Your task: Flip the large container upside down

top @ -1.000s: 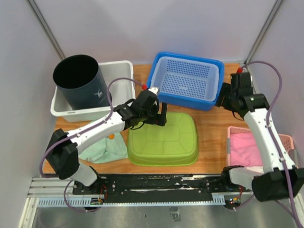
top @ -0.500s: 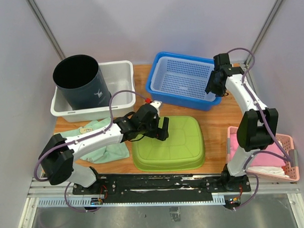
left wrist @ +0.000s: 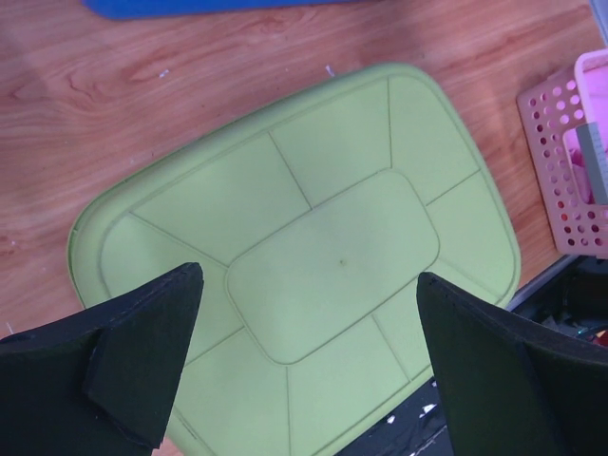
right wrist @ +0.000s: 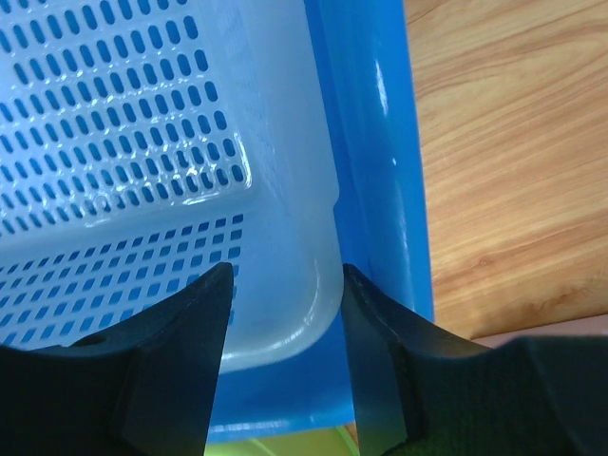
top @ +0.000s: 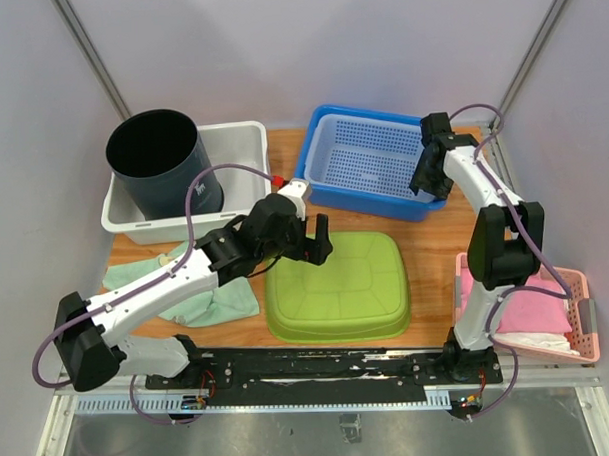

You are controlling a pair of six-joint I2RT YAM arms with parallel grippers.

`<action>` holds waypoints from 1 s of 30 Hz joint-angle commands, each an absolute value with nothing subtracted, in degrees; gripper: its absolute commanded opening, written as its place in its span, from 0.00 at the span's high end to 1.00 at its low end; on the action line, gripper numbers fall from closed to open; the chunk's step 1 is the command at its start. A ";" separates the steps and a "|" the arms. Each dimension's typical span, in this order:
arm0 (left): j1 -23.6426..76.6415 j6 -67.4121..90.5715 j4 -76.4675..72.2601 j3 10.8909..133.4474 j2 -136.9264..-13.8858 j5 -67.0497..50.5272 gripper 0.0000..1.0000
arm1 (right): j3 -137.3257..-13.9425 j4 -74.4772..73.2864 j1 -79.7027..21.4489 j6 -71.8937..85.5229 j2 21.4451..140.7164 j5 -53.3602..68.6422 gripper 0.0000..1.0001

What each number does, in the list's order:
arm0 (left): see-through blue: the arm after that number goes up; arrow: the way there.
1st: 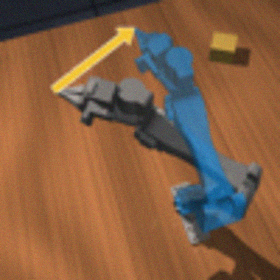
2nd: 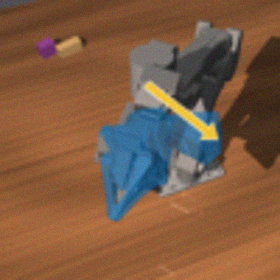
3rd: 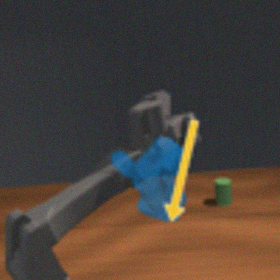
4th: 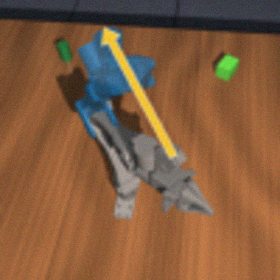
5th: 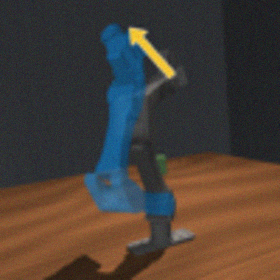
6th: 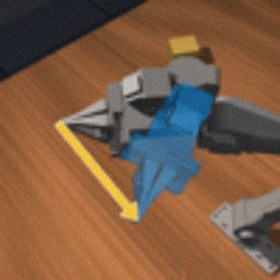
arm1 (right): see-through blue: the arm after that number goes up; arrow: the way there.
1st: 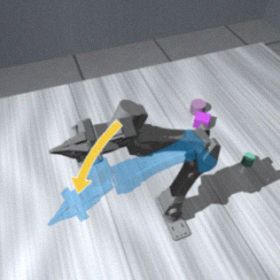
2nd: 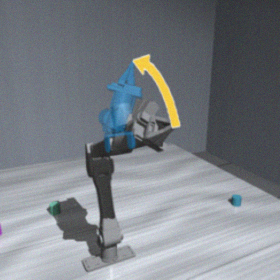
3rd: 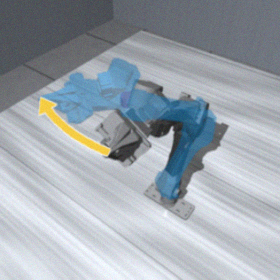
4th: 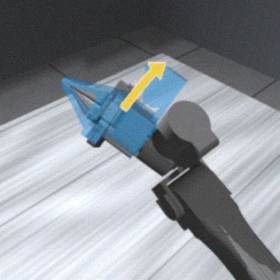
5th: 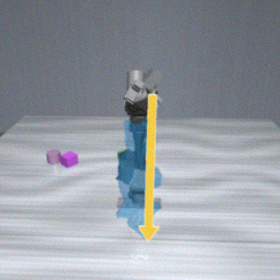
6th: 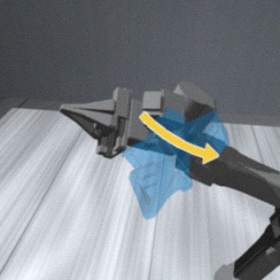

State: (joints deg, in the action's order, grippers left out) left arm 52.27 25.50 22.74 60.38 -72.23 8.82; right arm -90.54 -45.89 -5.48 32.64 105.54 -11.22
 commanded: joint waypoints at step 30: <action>45.26 24.24 30.52 81.70 -71.55 11.10 0.01 | -96.27 -43.61 -4.75 26.19 76.88 -12.40 0.99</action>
